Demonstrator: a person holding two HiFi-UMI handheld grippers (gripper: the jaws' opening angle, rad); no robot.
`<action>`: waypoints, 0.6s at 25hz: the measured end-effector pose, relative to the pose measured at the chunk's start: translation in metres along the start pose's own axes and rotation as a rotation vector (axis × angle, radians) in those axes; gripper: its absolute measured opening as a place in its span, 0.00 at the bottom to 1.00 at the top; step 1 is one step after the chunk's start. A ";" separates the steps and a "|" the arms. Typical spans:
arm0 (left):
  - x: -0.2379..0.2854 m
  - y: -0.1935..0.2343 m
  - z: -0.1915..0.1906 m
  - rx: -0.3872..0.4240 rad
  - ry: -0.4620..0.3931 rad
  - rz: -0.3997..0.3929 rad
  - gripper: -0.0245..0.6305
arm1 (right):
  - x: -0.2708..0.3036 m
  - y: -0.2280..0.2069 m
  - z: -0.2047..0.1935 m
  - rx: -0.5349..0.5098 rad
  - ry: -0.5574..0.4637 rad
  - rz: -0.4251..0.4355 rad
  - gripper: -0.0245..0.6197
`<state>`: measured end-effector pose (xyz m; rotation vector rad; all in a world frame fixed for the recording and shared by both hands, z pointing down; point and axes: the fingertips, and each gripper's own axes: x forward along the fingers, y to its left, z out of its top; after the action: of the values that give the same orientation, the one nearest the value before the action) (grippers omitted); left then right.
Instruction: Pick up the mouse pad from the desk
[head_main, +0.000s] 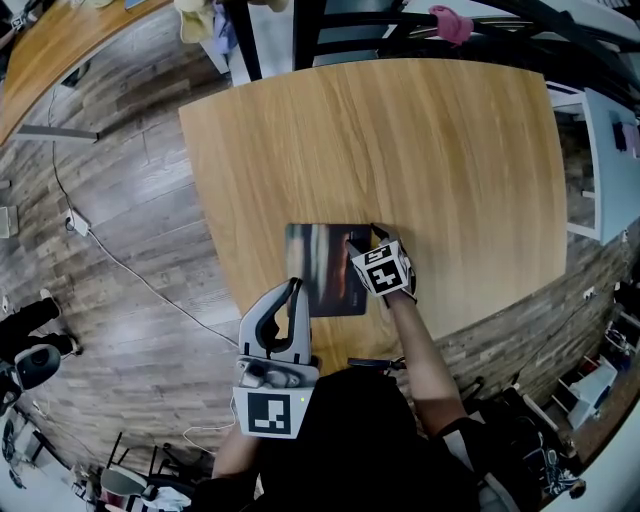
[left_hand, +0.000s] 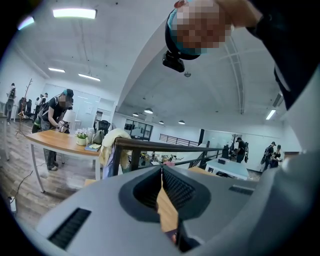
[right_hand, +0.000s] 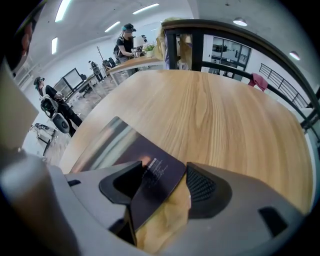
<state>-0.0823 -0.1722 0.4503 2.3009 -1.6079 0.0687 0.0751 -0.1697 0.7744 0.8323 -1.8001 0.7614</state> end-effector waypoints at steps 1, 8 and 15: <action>0.000 0.002 -0.001 -0.001 0.002 0.003 0.07 | 0.001 0.001 0.000 -0.001 0.002 -0.002 0.43; 0.002 0.010 0.001 -0.005 -0.012 0.017 0.07 | 0.001 0.001 0.000 -0.005 0.003 -0.023 0.43; 0.001 0.011 0.000 -0.014 -0.010 0.019 0.07 | 0.001 0.004 0.001 -0.006 0.017 -0.022 0.43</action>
<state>-0.0922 -0.1762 0.4530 2.2793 -1.6299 0.0510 0.0715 -0.1683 0.7742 0.8380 -1.7742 0.7467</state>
